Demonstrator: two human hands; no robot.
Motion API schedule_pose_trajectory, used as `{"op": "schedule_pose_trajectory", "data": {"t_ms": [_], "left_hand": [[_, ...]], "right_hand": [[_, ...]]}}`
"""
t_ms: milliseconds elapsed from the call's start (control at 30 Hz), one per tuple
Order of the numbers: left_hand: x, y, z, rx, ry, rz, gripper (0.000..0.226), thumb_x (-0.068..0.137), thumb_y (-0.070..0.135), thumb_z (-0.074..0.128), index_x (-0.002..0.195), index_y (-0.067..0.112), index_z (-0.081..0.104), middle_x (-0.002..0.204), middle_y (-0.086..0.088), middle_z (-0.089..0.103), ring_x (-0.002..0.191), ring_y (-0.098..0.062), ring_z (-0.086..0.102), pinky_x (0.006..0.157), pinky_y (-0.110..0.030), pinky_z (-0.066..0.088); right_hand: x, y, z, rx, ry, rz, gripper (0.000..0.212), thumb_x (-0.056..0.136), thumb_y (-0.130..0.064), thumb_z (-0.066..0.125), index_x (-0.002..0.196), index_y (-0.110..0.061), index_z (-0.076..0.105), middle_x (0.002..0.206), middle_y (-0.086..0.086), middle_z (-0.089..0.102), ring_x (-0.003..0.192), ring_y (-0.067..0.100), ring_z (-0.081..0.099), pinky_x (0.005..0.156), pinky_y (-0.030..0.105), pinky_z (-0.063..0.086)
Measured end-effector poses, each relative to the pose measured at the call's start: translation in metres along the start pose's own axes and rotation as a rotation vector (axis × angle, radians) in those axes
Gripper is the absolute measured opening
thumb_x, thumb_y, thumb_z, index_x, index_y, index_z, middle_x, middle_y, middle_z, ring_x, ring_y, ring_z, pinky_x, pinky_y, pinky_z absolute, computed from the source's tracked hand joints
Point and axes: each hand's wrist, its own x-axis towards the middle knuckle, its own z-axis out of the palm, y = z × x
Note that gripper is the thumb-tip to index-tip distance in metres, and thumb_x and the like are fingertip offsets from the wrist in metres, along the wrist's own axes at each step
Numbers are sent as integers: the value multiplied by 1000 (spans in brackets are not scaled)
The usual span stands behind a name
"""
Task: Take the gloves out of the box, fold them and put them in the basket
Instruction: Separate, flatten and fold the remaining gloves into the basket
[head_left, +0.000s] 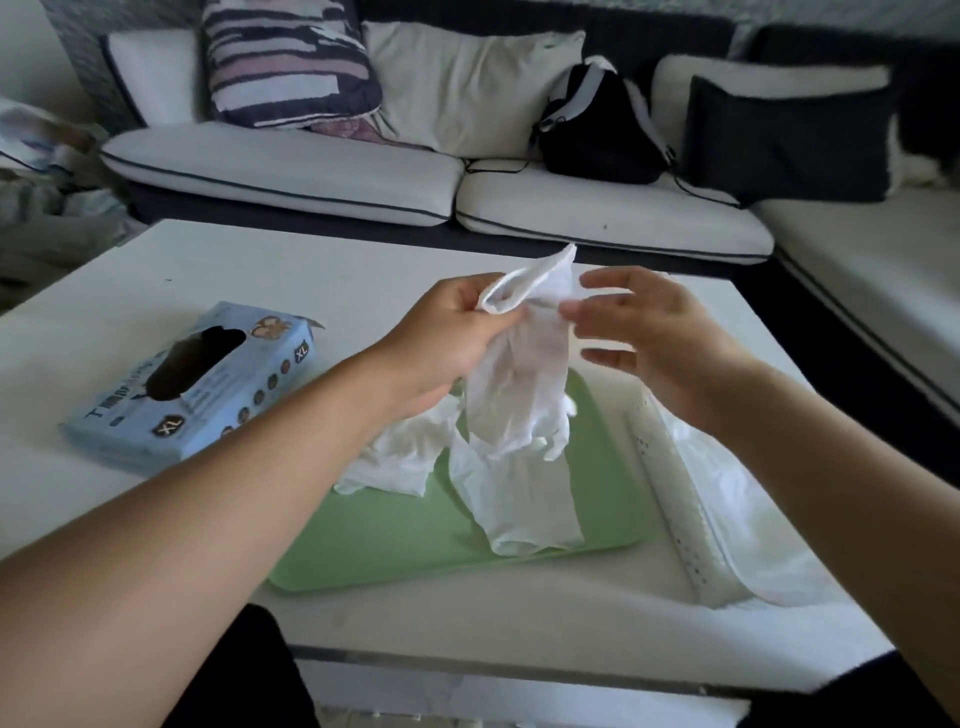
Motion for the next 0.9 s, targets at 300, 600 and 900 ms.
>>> {"op": "schedule_pose_trajectory", "data": {"t_ms": [300,600,900], "left_hand": [[0,-8,-7,245,-211,-170,22,99,27,65,109,11,74,107,-17,75,96,-31,73,88,-44,56],[38,-7,-14,341,214,386,10,94,17,72,100,21,79,94,5,78,87,-6,70,79,-22,52],[18,-82,-9,708,-272,65,23,86,3,73,96,21,82,89,14,77,82,6,68,84,-29,57]], "right_hand": [[-1,16,-16,19,-234,109,31,77,-16,74,106,-4,72,106,11,75,96,25,72,85,32,60],[38,1,-7,-144,193,-485,13,84,-10,79,93,-3,75,91,13,76,87,27,74,81,37,61],[30,84,-11,-1049,-238,-160,18,74,-21,86,77,-13,70,69,-9,66,68,7,59,62,23,45]]}}
